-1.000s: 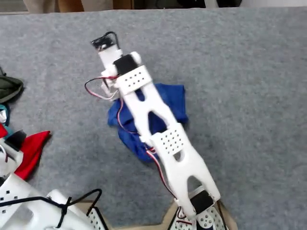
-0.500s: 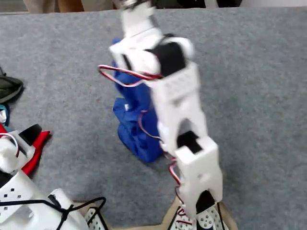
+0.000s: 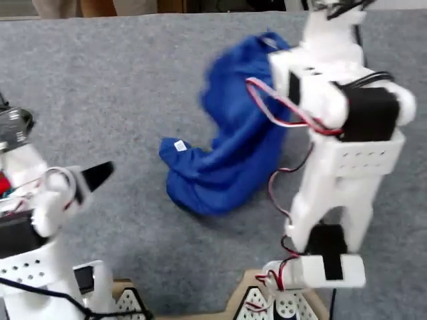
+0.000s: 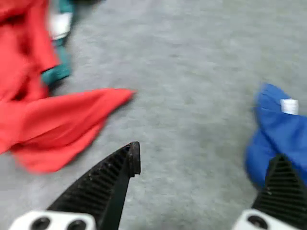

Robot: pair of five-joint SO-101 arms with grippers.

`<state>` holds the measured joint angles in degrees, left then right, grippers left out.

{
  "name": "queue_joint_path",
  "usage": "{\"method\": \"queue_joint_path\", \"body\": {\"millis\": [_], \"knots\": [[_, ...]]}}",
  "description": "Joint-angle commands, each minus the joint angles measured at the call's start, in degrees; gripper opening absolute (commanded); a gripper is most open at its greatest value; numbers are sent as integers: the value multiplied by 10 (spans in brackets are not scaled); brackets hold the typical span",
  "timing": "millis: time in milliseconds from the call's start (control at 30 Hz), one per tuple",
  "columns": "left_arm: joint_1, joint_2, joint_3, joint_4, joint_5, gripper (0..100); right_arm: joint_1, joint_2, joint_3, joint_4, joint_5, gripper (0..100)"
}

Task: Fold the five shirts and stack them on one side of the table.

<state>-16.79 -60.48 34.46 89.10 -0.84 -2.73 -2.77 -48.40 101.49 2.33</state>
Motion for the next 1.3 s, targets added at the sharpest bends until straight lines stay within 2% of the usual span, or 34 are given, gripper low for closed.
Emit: {"method": "queue_joint_path", "body": {"millis": [0, 167, 333, 467, 600, 700, 900, 1100, 1267], "knots": [[114, -1, 5, -24, 33, 399, 90, -54, 121, 6, 62, 6], [222, 0, 30, -26, 53, 399, 236, -68, 265, 1, 251, 8], [309, 0, 98, -47, 50, 403, 357, -80, 378, -20, 348, 8], [329, 22, 118, -94, 54, 403, 435, -102, 451, -26, 442, 8], [330, 130, 86, -136, 54, 403, 502, -131, 531, -37, 525, 8], [346, 255, 12, -146, 54, 402, 544, -152, 602, -76, 566, 8], [411, 504, -189, -108, 55, 399, 590, -184, 727, -161, 612, 9], [425, 698, -386, -87, 112, 403, 628, -204, 785, -200, 656, 12], [426, 818, -531, -85, 143, 399, 668, -204, 804, -244, 657, 106]]}}
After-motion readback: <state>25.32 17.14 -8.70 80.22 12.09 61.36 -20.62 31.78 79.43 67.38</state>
